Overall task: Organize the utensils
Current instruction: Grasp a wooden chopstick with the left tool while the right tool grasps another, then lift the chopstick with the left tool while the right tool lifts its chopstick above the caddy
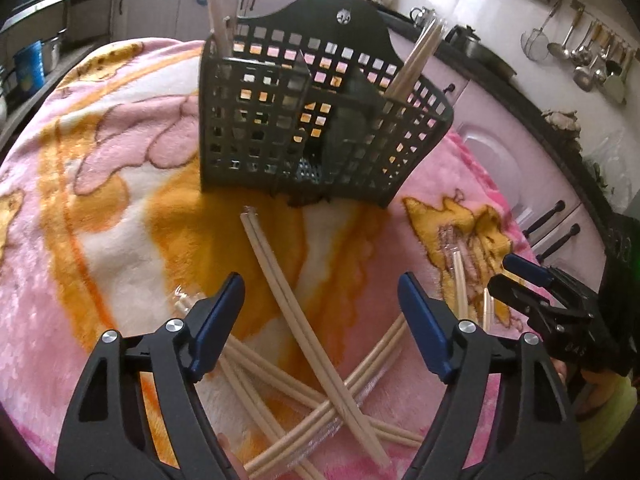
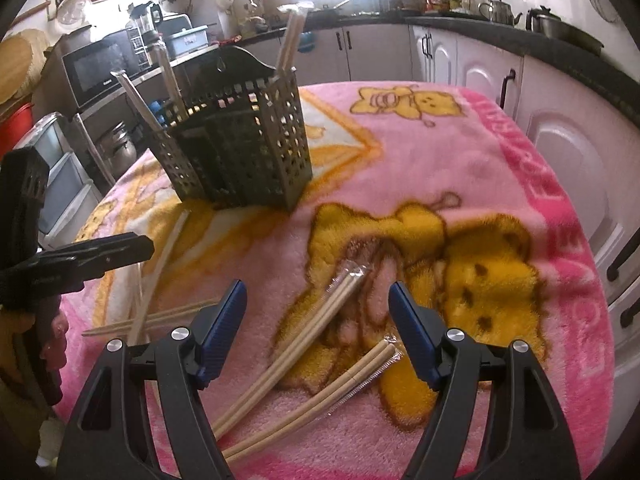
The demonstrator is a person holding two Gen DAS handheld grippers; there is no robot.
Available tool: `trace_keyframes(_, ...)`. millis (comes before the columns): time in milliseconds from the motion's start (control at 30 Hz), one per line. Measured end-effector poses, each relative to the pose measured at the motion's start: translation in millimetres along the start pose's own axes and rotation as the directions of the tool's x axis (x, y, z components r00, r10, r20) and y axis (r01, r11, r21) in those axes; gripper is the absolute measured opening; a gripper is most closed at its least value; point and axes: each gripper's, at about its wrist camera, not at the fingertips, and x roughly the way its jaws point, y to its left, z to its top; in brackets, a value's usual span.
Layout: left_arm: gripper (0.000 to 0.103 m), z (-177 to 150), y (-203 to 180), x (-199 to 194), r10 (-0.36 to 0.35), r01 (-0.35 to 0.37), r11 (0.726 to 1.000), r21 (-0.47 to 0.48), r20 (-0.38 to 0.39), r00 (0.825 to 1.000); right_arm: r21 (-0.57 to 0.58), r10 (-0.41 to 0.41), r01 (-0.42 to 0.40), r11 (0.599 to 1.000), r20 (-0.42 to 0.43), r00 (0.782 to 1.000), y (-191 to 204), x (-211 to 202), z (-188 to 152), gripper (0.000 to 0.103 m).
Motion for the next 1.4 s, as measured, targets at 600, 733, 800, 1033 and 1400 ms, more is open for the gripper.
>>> trace_keyframes(600,0.053,34.8,26.9,40.5,0.081,-0.091,0.99,-0.112,-0.084,0.993,0.08,0.021,-0.011,0.997,-0.131,0.991,-14.8,45.3,5.4,0.051)
trace_keyframes(733,0.045,36.9,31.5,47.6,0.078,-0.092,0.985,-0.147,-0.093,0.993,0.087,0.013,0.0,0.996,-0.144,0.99,-16.2,50.7,10.2,0.03)
trace_keyframes(800,0.043,37.2,33.6,50.3,0.074,-0.088,0.982,-0.165,-0.093,0.993,0.084,0.014,-0.001,0.996,-0.148,0.989,-16.1,53.7,12.6,0.024)
trace_keyframes(1033,0.027,40.4,35.4,55.3,0.105,-0.119,0.977,-0.177,-0.086,0.991,0.082,0.053,-0.043,0.996,-0.121,0.991,-13.1,55.1,20.0,0.013)
trace_keyframes(1400,0.003,42.7,39.6,48.5,0.102,-0.112,0.979,-0.173,-0.063,0.993,0.053,0.113,-0.11,0.993,-0.058,0.992,-0.3,37.9,27.8,0.011)
